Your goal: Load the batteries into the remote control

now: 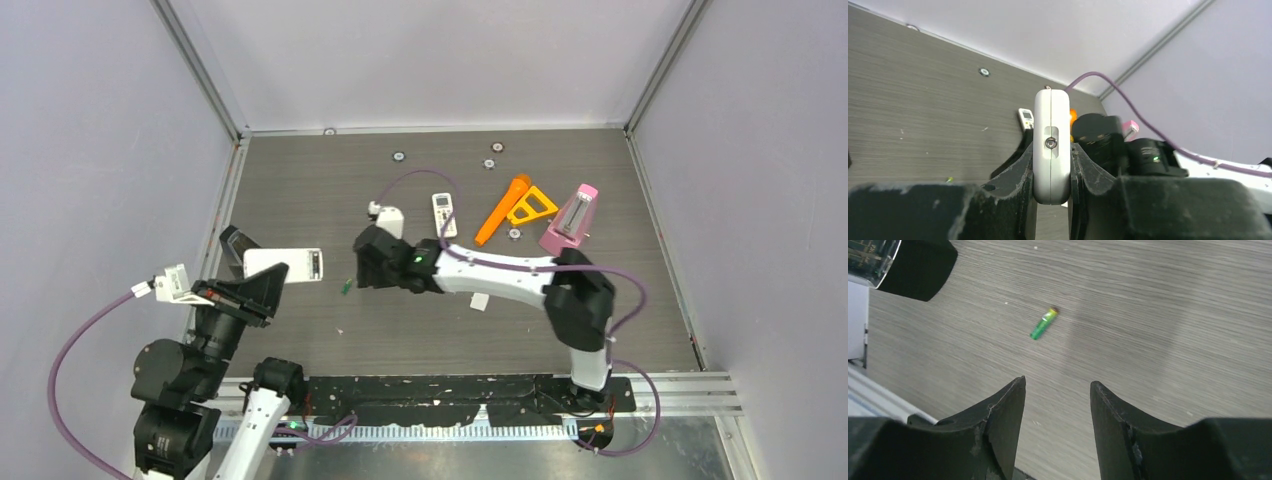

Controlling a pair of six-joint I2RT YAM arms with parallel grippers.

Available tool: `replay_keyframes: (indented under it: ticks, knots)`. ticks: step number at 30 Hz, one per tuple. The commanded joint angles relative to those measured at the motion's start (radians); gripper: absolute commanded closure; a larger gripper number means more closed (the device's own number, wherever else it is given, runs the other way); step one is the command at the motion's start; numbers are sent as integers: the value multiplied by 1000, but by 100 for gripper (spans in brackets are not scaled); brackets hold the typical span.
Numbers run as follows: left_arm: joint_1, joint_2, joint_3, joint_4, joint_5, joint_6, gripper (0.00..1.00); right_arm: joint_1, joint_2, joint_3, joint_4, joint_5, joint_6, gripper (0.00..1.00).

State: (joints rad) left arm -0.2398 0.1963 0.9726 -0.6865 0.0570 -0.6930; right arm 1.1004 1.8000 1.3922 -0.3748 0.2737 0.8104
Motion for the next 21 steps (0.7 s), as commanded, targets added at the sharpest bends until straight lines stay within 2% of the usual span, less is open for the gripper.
replay_keyframes:
  ticks: [1,3,10,14,16,21]
  knots:
    - [5,-29,24,-5,-120,-29,100,68,188,222,-105,147,38,45]
    - [5,-42,34,-20,-141,-32,100,82,246,270,-58,145,-46,45]
    - [5,-80,73,-27,-221,-26,100,77,321,293,133,-109,-526,48]
    - [5,-73,70,4,-211,-38,100,37,365,327,131,-166,-622,58]
    - [4,-66,71,1,-208,-40,100,18,396,357,110,-164,-636,72]
    - [5,-52,66,-5,-200,-47,100,-15,467,424,94,-184,-655,83]
